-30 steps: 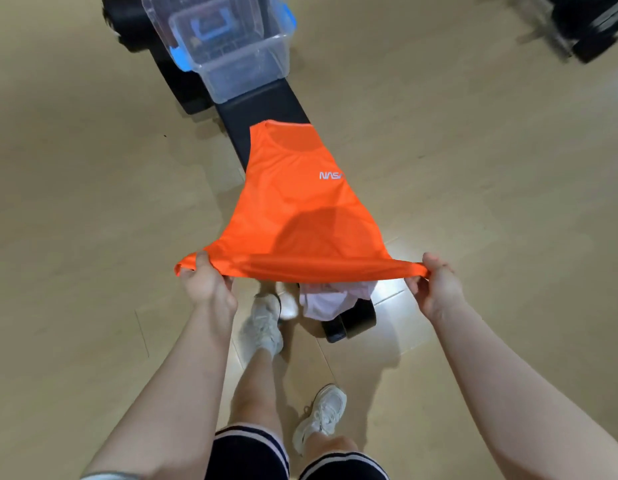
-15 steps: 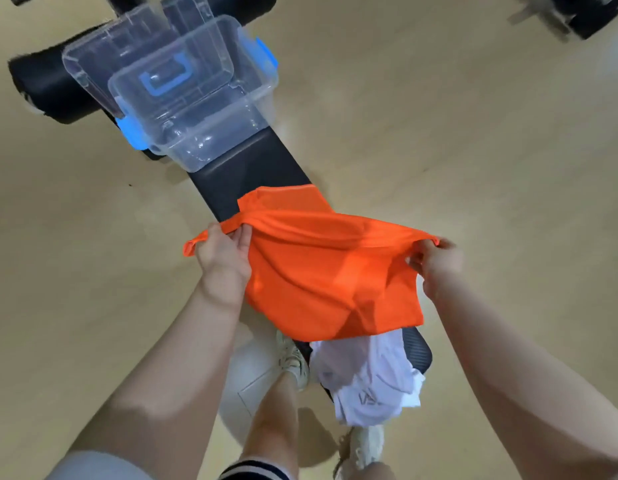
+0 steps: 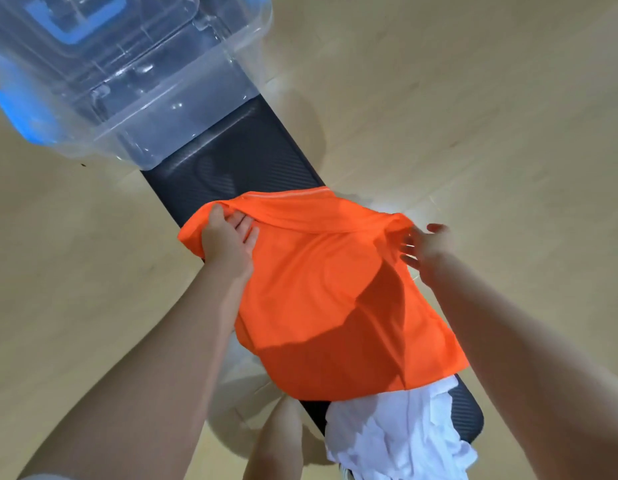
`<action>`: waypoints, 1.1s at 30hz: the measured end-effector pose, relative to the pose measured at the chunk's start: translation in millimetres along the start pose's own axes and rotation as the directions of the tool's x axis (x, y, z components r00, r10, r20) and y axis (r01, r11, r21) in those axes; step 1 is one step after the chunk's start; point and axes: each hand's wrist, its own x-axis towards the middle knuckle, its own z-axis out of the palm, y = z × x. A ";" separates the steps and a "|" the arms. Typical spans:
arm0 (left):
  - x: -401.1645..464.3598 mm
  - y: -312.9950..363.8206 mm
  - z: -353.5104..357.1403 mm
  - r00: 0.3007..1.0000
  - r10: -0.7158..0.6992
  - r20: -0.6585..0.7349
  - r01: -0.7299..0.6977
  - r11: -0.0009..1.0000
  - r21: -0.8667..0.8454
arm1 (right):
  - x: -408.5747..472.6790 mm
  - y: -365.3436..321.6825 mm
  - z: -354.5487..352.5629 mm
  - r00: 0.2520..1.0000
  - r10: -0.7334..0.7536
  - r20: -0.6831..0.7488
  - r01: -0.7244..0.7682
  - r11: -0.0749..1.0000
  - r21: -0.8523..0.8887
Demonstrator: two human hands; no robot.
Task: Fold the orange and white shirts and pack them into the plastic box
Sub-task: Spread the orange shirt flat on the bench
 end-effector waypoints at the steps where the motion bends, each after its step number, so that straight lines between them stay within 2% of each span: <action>1: 4.6 -2.9 -2.3 0.999 0.022 0.029 -0.023 0.999 0.048 | -0.3 3.6 7.5 0.999 -0.020 0.037 0.021 1.000 -0.020; 4: 11.4 -10.7 -4.5 0.987 0.109 0.116 -0.136 0.956 0.260 | -15.5 2.9 32.5 0.977 -0.177 0.121 0.199 0.959 -0.204; 7: 17.8 -17.3 -5.6 0.947 0.214 0.240 -0.316 0.752 0.579 | -27.3 -3.9 56.5 0.969 -0.190 0.161 0.242 0.869 -0.432; 9: 23.1 -17.7 -6.9 0.923 0.229 0.310 -0.383 0.624 0.681 | -29.5 -7.9 67.1 0.979 -0.135 0.153 0.198 0.811 -0.551; 11: 26.8 -16.6 -7.9 0.908 0.224 0.354 -0.418 0.551 0.722 | -30.8 -14.7 71.7 0.987 -0.108 0.117 0.150 0.878 -0.455; 14: 25.2 -17.4 -8.6 0.858 0.239 0.454 -0.512 0.442 0.736 | -32.1 -25.4 71.2 0.994 -0.086 0.074 0.093 0.991 -0.101; 17: 23.3 -17.8 -9.6 0.778 0.285 0.560 -0.623 0.237 0.745 | -31.2 -41.3 65.4 0.992 -0.063 0.109 0.047 0.988 0.148; 20: 23.6 -17.1 -10.1 0.711 0.325 0.624 -0.670 0.045 0.741 | -32.4 -58.1 62.9 0.988 -0.105 0.110 0.058 0.929 0.366; 21: 23.6 -17.0 -11.2 0.700 0.328 0.634 -0.658 -0.047 0.751 | -34.4 -59.2 64.0 0.982 -0.128 0.140 0.062 0.914 0.402; 22: 23.6 -18.5 -13.1 0.697 0.317 0.643 -0.639 -0.133 0.758 | -37.7 -55.5 63.6 0.973 -0.156 0.168 0.096 0.943 0.320; 23: 21.4 -19.1 -15.7 0.700 0.294 0.651 -0.620 -0.203 0.758 | -44.1 -46.2 62.9 0.961 -0.199 0.193 0.177 0.976 0.123; 24: 18.2 -21.8 -19.2 0.700 0.268 0.662 -0.610 -0.258 0.749 | -49.6 -31.5 61.3 0.941 -0.280 0.192 0.310 0.939 -0.151; 25: 12.8 -26.4 -23.4 0.686 0.246 0.685 -0.614 -0.312 0.725 | -58.1 -14.0 58.9 0.885 -0.421 0.200 0.466 0.798 -0.382; 26: 7.6 -33.9 -29.7 0.649 0.227 0.726 -0.627 -0.379 0.680 | -73.6 3.9 56.2 0.777 -0.574 0.258 0.616 0.610 -0.499; 27: 1.1 -43.8 -36.8 0.592 0.210 0.778 -0.648 -0.450 0.615 | -88.5 24.3 54.5 0.658 -0.666 0.351 0.727 0.441 -0.527; 28: -5.4 -57.1 -45.9 0.541 0.178 0.822 -0.664 -0.509 0.547 | -102.2 45.8 52.4 0.574 -0.689 0.443 0.785 0.308 -0.538; 29: -11.1 -72.8 -57.4 0.503 0.127 0.855 -0.679 -0.555 0.481 | -113.1 67.2 51.1 0.528 -0.671 0.520 0.810 0.215 -0.546; 31: -20.5 -104.2 -83.6 0.483 0.026 0.875 -0.681 -0.616 0.395 | -124.2 106.7 45.4 0.520 -0.605 0.603 0.801 0.101 -0.590; 33: -24.3 -126.0 -107.3 0.508 -0.004 0.861 -0.645 -0.664 0.378 | -122.2 134.1 29.9 0.562 -0.543 0.624 0.755 0.027 -0.656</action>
